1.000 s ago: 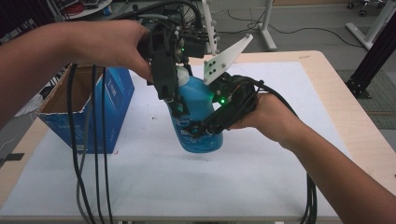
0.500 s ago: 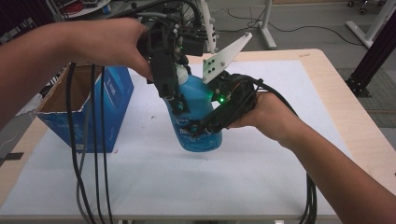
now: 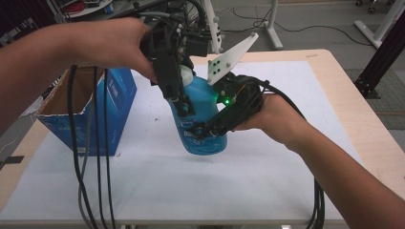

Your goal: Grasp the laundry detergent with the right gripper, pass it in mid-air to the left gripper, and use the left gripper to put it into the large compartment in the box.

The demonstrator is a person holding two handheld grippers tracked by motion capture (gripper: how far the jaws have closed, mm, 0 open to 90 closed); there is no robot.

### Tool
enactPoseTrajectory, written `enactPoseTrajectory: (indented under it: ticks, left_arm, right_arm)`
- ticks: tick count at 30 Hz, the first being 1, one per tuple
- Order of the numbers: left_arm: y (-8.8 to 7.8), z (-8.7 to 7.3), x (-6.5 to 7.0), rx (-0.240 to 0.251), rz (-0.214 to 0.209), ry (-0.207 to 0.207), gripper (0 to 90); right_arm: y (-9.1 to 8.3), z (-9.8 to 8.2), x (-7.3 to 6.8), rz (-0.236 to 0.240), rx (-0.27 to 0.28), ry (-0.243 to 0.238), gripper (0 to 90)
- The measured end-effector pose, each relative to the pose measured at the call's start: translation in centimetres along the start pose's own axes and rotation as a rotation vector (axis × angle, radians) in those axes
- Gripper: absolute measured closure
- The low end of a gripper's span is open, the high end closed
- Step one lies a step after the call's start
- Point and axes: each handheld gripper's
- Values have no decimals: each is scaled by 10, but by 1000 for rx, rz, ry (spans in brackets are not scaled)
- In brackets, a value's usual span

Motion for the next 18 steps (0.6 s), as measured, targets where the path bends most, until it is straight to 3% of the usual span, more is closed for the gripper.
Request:
enactPoseTrajectory:
  ticks: [3, 18]
  left_arm:
    - [0, 0, 1, 4, -9, 12, 365]
    - [-2, 0, 5, -3, 9, 23, 374]
  right_arm:
    - [0, 0, 0, -2, -3, 1, 453]
    - [1, 0, -1, -1, 1, -8, 451]
Point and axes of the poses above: each handheld gripper's, and its own axes: y roughly forward along the jaws, z roughly out of its top, x roughly to its right
